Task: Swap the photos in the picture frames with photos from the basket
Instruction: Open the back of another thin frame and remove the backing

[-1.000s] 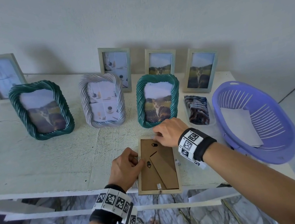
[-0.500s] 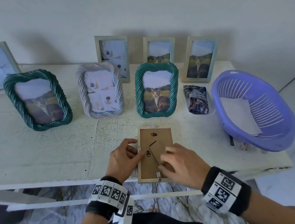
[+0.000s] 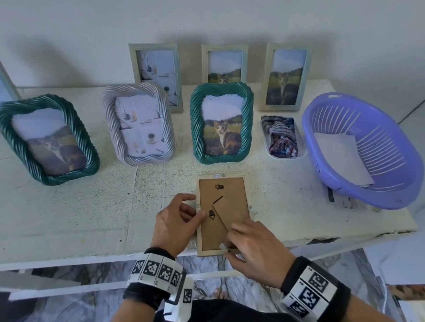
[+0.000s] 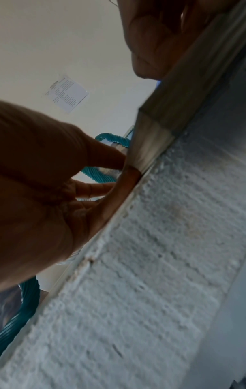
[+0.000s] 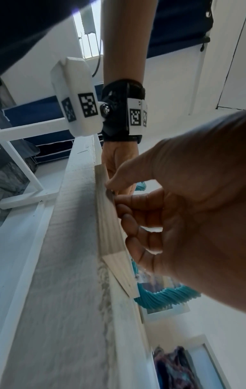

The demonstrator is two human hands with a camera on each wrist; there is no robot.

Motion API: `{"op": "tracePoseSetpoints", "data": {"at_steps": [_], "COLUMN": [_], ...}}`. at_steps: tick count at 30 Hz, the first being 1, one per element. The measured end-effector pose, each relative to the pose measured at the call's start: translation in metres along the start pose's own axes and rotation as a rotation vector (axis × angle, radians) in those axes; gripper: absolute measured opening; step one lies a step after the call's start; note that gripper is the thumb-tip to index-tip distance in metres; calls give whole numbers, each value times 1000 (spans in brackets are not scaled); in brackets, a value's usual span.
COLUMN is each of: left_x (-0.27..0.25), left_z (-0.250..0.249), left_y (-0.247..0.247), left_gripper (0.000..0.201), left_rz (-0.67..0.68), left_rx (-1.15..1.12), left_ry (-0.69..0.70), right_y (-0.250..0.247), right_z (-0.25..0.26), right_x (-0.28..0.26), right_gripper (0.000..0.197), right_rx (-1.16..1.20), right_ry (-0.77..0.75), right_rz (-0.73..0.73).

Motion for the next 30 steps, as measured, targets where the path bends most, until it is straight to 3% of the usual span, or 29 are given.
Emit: {"op": "tracePoseSetpoints", "data": {"at_steps": [5,11,13,16,20,30], "left_x": [-1,-1,-2,-3,-3,-3], "left_z": [0,2,2,3,5,6], "left_y": [0,0,-1,-1,-2,-1], "left_gripper": [33,33,34,34,34,34], "left_rz": [-1,-24,-29,-32,-14,-16], "left_rx": [20,-23,-38,-66,-85,-87], "left_ry": [6,3,8,6,-1,27], "right_y": [3,1,-4,-16,-25,-23], "right_z": [6,8,8,4,0,8], "right_x": [-1,0,0,8,25,44], "right_gripper": [7,10,7,21,33,22], "right_rx": [-148,-261,-228,-161,-292,-203], "right_ry": [-127,-176,-149,-26,166,266], "right_rz": [-9,-2,3,-57,-146,-187]}}
Point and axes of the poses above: each hand's wrist, its own x-axis towards the middle knuckle, its own y-axis out of the palm, z = x × y, the point moved 4 cm from there along x, towards the middle knuckle, and after that the axes turned 12 degrees about y, right-handed, at the moved point
